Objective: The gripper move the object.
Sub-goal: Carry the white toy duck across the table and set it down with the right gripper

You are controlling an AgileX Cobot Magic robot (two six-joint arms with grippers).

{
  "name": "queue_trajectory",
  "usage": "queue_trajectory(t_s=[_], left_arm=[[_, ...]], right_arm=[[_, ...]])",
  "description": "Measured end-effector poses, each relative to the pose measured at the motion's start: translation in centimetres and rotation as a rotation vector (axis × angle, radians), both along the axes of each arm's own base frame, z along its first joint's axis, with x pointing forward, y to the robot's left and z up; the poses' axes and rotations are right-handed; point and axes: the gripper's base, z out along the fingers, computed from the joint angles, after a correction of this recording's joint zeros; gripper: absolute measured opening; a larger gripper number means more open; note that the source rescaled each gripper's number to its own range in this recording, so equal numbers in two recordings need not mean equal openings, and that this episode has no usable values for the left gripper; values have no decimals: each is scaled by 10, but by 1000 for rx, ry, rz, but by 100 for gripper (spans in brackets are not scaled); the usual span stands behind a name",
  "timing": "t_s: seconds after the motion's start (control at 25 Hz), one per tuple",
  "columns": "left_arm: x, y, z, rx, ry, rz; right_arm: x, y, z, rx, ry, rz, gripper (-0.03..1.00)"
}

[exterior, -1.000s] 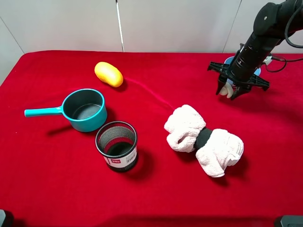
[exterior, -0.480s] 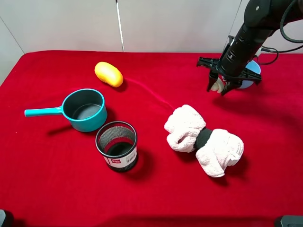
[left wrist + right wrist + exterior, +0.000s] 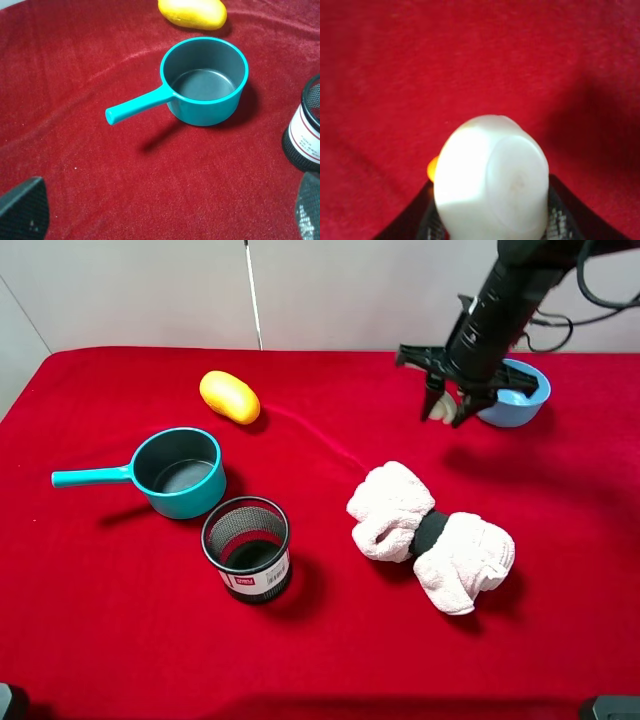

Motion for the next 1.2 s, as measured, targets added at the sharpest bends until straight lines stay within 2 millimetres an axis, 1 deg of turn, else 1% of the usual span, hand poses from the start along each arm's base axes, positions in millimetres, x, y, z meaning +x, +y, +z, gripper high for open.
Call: queue_trajectory(t_s=[0.2, 0.44, 0.6, 0.68, 0.84, 1.08, 1.2], left_arm=[[0, 0, 0, 0, 0, 0], [0, 0, 0, 0, 0, 0], [0, 0, 0, 0, 0, 0], [0, 0, 0, 0, 0, 0], [0, 0, 0, 0, 0, 0], [0, 0, 0, 0, 0, 0], [0, 0, 0, 0, 0, 0]], right_arm=[[5, 20, 25, -2, -31, 67, 8], [10, 33, 54, 3, -61, 132, 7], [12, 45, 69, 9, -89, 166, 7], [13, 55, 74, 14, -105, 188, 5], [19, 74, 76, 18, -117, 233, 4], [27, 102, 70, 22, -130, 291, 4], [30, 112, 65, 26, -136, 311, 4]])
